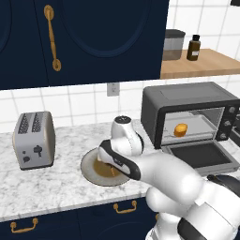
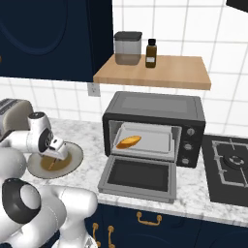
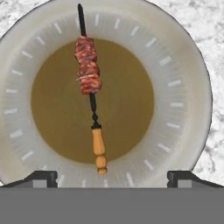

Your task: Pick up the kebab skewer and baguette bread, and place them inside the toaster oven. Close the toaster oven door and start by setting the timer.

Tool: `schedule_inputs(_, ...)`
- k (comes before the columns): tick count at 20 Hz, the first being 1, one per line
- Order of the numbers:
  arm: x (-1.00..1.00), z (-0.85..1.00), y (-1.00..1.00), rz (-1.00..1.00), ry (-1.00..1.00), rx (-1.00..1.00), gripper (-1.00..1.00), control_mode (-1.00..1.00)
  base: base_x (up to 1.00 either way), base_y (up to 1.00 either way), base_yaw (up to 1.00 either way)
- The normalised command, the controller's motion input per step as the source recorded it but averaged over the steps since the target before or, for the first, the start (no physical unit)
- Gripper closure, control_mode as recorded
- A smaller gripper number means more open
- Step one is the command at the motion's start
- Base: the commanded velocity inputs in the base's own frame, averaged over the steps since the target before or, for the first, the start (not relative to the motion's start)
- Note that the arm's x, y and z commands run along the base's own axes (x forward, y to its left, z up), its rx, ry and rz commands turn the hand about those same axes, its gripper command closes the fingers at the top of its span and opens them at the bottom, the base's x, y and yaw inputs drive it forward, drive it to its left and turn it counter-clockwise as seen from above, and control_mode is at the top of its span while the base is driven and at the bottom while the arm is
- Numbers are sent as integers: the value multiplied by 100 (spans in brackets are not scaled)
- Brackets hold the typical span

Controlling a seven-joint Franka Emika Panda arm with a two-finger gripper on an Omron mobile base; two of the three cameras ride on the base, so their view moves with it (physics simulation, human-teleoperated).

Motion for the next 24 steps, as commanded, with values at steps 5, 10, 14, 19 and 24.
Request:
schedule_inputs(5,5,-28,11,0,4,0,-100,-100,0,0,0)
schedule_inputs(10,3,-26,2,0,3,0,-100,-100,0,0,0)
schedule_inputs(14,0,-27,0,0,2,0,-100,-100,0,0,0)
schedule_inputs(19,0,-19,0,0,1,0,-100,-100,0,0,0)
schedule_inputs(24,0,-19,0,0,0,0,-100,-100,0,0,0)
